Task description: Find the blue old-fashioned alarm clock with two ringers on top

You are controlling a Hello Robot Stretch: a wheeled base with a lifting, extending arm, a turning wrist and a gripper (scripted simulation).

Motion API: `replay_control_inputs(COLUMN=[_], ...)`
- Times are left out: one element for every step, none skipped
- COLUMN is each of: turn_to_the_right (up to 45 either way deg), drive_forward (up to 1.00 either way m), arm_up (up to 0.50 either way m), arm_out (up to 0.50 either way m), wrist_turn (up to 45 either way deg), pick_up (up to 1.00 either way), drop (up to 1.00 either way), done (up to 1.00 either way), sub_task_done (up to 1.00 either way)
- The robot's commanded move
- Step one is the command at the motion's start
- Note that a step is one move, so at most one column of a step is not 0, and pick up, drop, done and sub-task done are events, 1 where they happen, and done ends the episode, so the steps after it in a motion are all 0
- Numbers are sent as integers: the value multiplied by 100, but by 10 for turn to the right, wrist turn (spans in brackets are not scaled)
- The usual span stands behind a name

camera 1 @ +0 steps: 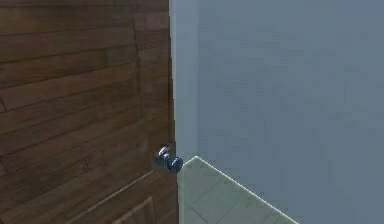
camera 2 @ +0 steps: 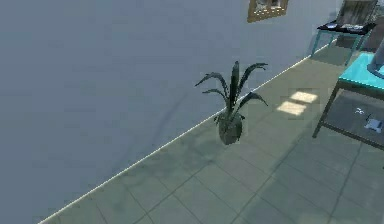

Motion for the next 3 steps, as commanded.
replay_control_inputs(turn_to_the_right=[450,450,330], drive_forward=[0,0,0], arm_up=[0,0,0], arm_out=[0,0,0], wrist_turn=[0,0,0], pick_up=[0,0,0], drop=[0,0,0], done=[0,0,0], sub_task_done=[0,0,0])
